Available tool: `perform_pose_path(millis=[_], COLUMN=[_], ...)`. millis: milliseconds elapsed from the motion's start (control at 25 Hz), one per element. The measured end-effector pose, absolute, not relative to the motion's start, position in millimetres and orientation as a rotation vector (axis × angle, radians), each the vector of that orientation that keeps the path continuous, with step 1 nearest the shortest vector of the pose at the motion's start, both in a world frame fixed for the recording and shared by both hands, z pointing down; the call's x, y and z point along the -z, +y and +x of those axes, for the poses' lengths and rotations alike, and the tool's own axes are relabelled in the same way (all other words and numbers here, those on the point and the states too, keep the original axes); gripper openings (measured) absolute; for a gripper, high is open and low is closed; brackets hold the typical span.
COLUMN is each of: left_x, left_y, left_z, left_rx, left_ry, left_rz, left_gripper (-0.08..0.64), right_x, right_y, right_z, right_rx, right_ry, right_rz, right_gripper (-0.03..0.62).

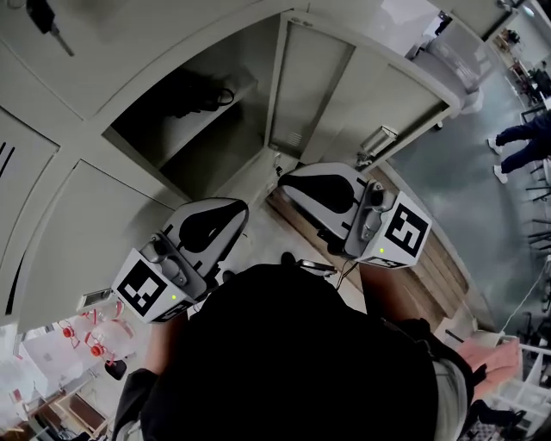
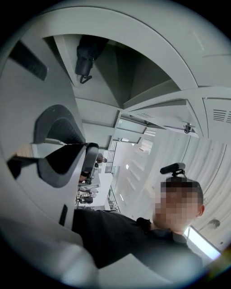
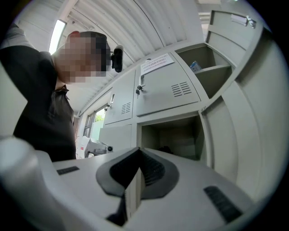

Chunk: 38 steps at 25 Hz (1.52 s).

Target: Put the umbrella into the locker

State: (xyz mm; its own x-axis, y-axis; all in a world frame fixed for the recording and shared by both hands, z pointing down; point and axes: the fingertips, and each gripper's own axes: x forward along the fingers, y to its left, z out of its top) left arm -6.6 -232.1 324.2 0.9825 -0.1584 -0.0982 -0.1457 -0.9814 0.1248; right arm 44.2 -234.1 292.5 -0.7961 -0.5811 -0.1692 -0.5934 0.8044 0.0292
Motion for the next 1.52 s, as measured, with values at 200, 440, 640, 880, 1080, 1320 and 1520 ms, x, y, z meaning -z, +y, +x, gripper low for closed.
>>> perform_pose_path(millis=[200,440,640,880,1080,1320,1520], left_x=[-336.2,-357.5,-372.6,-380.1,-381.5,-384.9,-388.9], left_y=[-228.4,-226.2,-221.5,-219.9,-216.6,-210.9,-206.0], left_z=[2.1,9.1,16.5,27.8,36.4,59.1,89.2], left_rx=[0.133,0.209,0.193,0.12,0.115,0.112,0.123], left_ry=[-0.197,-0.207,-0.164,-0.147,-0.134,-0.144,-0.147], left_rz=[2.993,3.038,2.981,2.961,2.949,2.953,2.932], left_gripper=[0.02,0.019,0.02,0.02,0.019,0.02,0.019], right_x=[-314.3,-335.3,-338.5,-352.4,-359.4,-367.6,-370.8], right_y=[-232.8,-231.7,-228.7,-231.0,-227.1,-220.4,-216.2], right_z=[45.3,46.5,50.9,60.0,73.1,96.3,124.1], right_rx=[-0.048,0.063,0.081,0.07,0.07,0.083,0.086], right_ry=[2.83,2.817,2.803,2.848,2.848,2.838,2.838], right_rz=[-0.917,-0.882,-0.864,-0.922,-0.951,-0.973,-0.985], right_gripper=[0.011,0.011,0.011,0.011,0.011,0.011,0.011])
